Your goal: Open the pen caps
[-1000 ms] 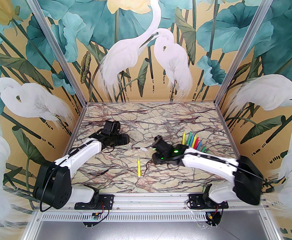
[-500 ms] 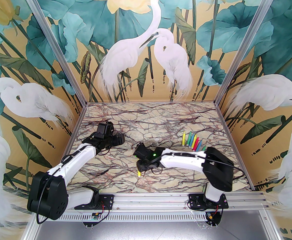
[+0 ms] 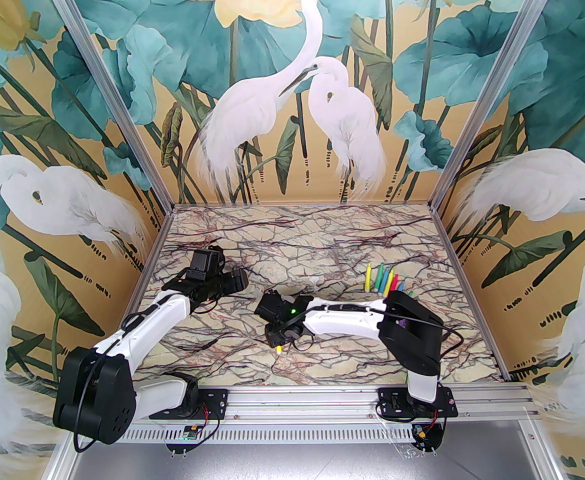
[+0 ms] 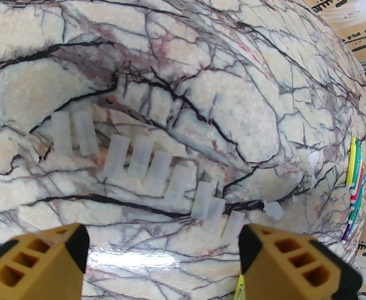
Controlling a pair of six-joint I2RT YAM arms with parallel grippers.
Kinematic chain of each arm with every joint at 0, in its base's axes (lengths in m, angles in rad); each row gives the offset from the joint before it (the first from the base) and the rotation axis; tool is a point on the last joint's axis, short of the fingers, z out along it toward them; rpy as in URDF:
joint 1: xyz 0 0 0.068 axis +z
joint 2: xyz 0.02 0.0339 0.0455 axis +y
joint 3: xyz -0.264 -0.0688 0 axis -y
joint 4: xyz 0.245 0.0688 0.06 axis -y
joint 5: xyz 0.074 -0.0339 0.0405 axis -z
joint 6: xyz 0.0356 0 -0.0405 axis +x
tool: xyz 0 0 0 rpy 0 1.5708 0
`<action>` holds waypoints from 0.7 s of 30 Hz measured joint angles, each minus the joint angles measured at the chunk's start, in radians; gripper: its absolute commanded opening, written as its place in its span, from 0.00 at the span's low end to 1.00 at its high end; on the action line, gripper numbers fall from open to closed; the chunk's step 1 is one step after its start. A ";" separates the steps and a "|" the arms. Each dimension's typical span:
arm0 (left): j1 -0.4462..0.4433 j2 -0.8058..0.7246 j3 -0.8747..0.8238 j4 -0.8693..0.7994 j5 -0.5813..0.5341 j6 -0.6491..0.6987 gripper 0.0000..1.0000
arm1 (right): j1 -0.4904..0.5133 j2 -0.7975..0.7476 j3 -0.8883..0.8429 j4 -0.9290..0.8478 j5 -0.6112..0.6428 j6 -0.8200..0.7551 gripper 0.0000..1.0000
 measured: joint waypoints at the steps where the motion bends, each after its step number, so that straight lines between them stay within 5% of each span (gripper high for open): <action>1: 0.000 -0.004 -0.001 0.002 0.000 -0.001 0.85 | 0.003 0.006 0.005 -0.003 0.001 0.000 0.45; 21: 0.000 -0.011 -0.002 0.016 0.001 -0.011 0.85 | 0.011 0.068 0.043 -0.056 0.058 0.008 0.32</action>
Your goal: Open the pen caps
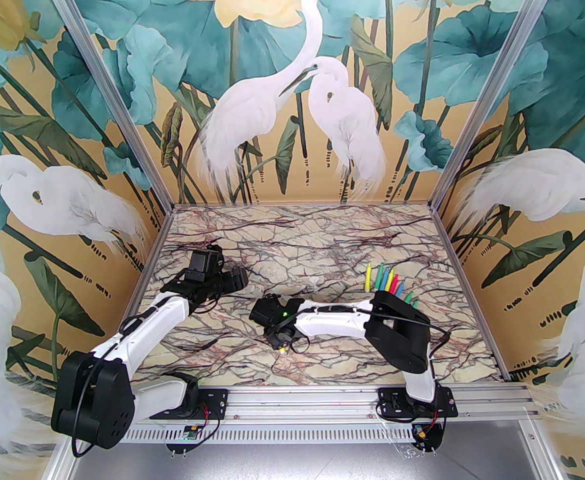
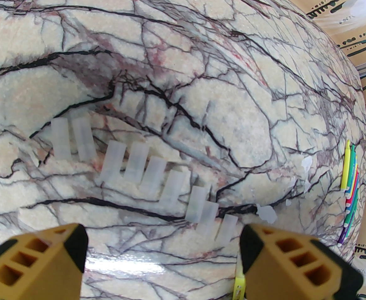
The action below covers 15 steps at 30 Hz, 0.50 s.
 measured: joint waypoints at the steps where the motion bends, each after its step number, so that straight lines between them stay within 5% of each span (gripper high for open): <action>1: 0.000 0.000 0.000 0.000 0.000 0.000 0.85 | 0.000 0.001 0.003 -0.003 0.001 0.000 0.32; 15: 0.000 -0.001 -0.011 0.010 0.007 -0.007 0.86 | 0.008 0.046 0.074 -0.087 0.039 0.008 0.27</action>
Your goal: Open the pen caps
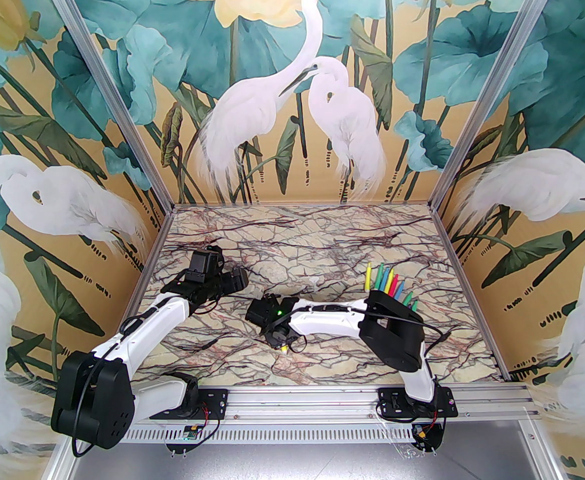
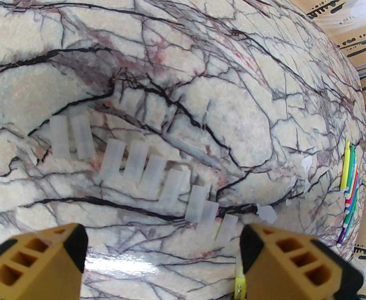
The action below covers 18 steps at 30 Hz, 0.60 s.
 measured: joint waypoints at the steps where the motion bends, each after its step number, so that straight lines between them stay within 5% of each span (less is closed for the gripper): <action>1: 0.000 0.000 0.000 0.003 0.000 0.000 0.86 | 0.001 0.002 0.003 -0.004 0.002 0.000 0.27; 18: 0.000 0.000 -0.008 0.013 0.023 0.000 0.87 | 0.003 0.009 0.014 -0.013 0.011 0.000 0.21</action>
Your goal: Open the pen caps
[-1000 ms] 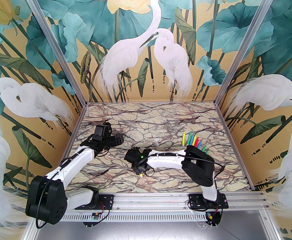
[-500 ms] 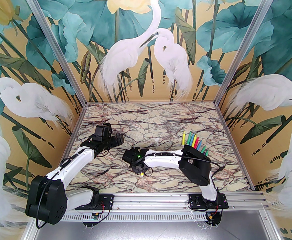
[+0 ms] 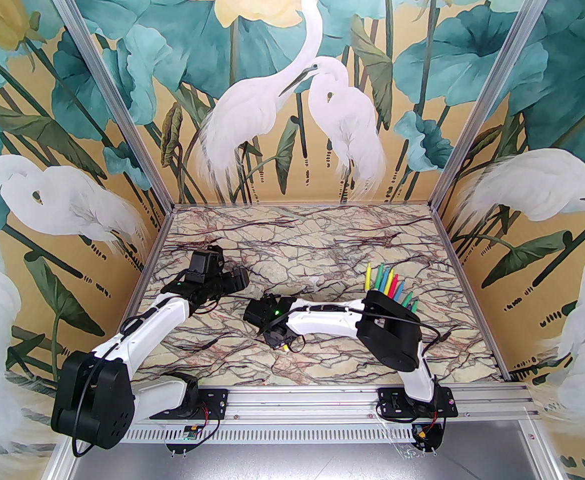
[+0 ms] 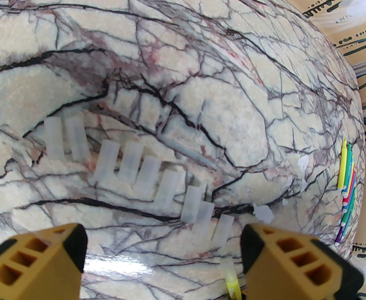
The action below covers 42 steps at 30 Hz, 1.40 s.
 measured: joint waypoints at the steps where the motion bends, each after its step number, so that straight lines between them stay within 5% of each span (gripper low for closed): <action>1: 0.000 0.000 0.000 0.002 0.005 0.000 0.87 | 0.000 -0.007 -0.011 0.011 0.001 0.000 0.21; 20: -0.010 0.006 0.000 0.075 0.261 -0.007 0.81 | -0.118 -0.393 -0.396 0.294 -0.037 -0.106 0.19; 42: -0.206 0.182 0.113 0.277 0.492 -0.135 0.57 | -0.127 -0.595 -0.534 0.535 -0.062 -0.205 0.19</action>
